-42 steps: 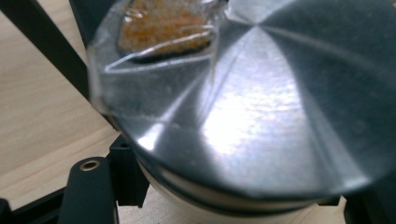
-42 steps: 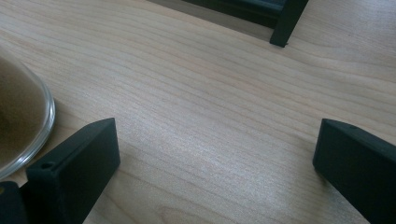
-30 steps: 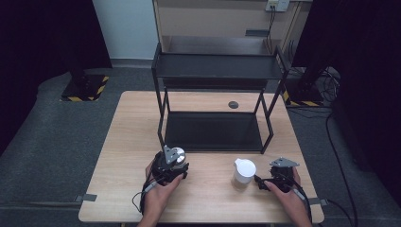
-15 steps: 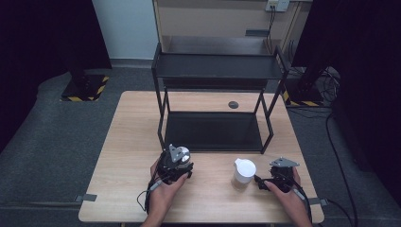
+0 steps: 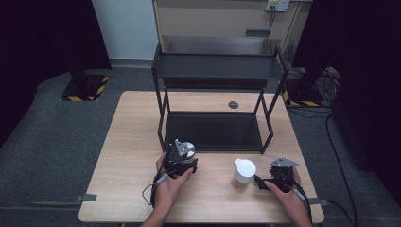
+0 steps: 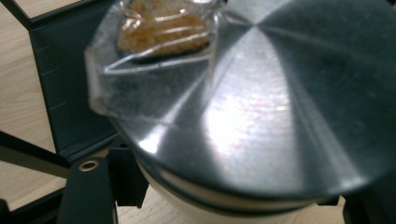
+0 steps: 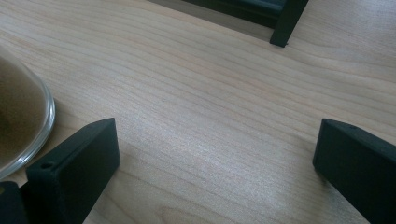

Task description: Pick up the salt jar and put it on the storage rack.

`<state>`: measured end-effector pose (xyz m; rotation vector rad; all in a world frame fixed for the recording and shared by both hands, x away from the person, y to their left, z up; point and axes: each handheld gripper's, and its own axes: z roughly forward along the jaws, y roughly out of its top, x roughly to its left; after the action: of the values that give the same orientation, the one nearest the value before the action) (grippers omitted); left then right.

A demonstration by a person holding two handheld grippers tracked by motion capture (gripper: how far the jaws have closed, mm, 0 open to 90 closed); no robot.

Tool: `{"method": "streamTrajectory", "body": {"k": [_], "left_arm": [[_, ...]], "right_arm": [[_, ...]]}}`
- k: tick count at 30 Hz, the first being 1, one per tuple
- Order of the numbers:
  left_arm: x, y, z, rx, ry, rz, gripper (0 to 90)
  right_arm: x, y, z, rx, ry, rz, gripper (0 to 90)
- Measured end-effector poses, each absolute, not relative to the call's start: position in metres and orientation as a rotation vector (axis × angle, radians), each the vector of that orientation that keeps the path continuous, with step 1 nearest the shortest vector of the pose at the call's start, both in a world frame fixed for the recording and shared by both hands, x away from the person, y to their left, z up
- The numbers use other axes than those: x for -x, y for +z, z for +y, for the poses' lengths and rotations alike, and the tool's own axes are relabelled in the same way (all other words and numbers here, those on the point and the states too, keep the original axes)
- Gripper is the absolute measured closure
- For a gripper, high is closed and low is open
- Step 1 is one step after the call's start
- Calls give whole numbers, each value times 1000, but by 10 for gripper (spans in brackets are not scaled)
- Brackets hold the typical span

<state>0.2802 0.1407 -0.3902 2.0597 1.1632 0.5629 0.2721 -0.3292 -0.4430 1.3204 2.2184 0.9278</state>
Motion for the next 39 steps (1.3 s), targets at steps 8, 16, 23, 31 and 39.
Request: {"method": "streamTrajectory", "body": {"k": [8,16,23,31,39], "left_arm": [[-292,-389,132,-2074,563,1160,298],[-305,-388,128,-2066,569,1172,298],[-316,-385,124,-2067,579,1178,298],[-329,-382,118,-2061,591,1185,298],[-344,-383,114,-2051,606,1189,298]], "right_arm": [[-272,-443,-329,-1320,928,2219,11],[-272,-443,-330,-1319,929,2220,11],[-272,-443,-330,-1320,931,2220,11],[-272,-443,-330,-1318,932,2222,12],[-272,-443,-331,-1316,934,2223,13]]}}
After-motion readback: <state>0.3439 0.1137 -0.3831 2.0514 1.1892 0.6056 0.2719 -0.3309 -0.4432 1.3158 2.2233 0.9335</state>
